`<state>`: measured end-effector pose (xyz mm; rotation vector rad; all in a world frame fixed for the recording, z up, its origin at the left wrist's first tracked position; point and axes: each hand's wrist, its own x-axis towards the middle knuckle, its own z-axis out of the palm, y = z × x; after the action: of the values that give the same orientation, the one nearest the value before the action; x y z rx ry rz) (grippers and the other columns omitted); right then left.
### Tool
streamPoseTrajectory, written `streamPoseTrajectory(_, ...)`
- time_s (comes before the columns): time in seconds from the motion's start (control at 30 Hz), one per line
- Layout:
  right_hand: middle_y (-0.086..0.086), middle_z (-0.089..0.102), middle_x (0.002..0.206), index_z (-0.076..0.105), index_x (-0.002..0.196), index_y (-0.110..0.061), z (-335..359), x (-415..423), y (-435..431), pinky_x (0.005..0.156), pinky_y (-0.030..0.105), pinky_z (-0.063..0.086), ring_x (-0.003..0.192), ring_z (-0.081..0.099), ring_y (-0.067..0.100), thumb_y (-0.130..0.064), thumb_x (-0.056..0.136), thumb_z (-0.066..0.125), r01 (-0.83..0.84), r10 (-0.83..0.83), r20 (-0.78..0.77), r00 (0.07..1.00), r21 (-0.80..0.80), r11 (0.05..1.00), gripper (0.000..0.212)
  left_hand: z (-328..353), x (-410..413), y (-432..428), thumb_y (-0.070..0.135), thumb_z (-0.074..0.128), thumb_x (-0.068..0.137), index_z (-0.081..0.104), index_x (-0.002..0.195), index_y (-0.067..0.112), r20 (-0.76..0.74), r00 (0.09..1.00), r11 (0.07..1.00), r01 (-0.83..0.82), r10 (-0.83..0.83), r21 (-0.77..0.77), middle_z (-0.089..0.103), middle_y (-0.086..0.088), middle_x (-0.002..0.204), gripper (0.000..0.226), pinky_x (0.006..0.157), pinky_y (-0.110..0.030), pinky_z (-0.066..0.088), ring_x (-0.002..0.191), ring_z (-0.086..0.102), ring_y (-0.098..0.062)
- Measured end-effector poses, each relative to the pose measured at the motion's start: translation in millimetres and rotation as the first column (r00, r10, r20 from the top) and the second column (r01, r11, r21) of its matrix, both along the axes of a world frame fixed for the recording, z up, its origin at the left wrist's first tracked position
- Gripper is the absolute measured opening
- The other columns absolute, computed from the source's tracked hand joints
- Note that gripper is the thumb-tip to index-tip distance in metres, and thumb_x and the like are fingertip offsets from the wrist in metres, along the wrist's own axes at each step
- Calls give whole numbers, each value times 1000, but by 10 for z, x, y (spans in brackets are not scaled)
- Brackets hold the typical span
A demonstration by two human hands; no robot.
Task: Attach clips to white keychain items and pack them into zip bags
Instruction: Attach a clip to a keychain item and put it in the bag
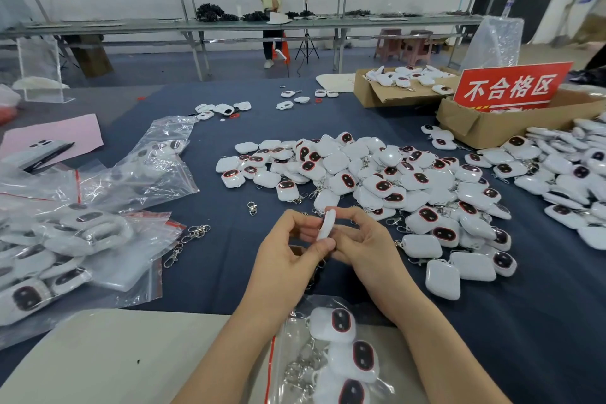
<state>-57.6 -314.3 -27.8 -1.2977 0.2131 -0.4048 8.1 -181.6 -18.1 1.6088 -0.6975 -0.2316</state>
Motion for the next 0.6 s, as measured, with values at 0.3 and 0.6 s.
streamPoseTrajectory(0.3,7,78,94,72,104,-20,117,-40,75,76,23,58,90,75,20,3,102,47,57,-60,-7,998,-218,974,34,130,-16,273,18,60,101,68,104,30,-96,988,975,-138,123,-172,72,6,91,15,63,-19,55,71,68,-8)
streamPoseTrajectory(0.6,-17,75,100,69,111,-43,438,-267,230,83,11,51,93,68,-4,-17,102,54,-181,5,-271,963,-630,755,31,31,-332,1276,15,76,83,78,92,28,118,989,988,-104,91,110,63,3,108,16,81,-26,53,92,67,-12)
